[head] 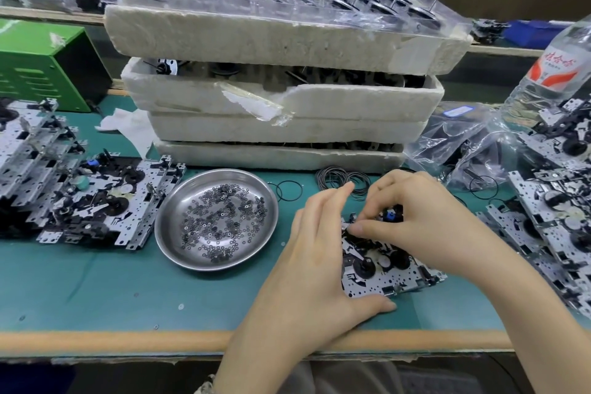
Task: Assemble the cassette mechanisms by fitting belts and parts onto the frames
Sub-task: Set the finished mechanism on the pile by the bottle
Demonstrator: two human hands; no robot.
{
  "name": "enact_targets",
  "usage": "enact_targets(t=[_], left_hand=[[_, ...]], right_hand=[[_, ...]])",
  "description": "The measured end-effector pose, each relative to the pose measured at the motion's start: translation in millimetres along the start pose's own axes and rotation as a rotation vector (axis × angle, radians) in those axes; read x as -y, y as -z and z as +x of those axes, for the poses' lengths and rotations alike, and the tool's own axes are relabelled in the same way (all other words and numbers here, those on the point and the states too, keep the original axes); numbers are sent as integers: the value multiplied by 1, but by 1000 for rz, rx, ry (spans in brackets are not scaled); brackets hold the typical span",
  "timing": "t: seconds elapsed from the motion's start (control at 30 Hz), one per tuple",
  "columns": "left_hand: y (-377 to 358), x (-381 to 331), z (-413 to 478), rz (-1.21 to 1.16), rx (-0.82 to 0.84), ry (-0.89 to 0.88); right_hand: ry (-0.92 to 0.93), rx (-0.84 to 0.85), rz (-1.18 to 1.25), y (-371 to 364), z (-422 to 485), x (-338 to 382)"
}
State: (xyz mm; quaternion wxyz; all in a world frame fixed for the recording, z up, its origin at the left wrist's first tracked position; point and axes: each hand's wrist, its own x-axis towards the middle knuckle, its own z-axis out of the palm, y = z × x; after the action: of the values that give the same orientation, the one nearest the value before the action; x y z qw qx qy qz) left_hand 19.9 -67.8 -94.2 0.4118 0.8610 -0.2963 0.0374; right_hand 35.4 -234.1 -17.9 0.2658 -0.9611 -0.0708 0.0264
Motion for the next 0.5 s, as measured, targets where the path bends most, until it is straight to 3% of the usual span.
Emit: enact_targets(t=[0.5], left_hand=[[0, -1, -2, 1, 12, 2]], right_hand=[[-115, 138, 39, 6, 19, 0]])
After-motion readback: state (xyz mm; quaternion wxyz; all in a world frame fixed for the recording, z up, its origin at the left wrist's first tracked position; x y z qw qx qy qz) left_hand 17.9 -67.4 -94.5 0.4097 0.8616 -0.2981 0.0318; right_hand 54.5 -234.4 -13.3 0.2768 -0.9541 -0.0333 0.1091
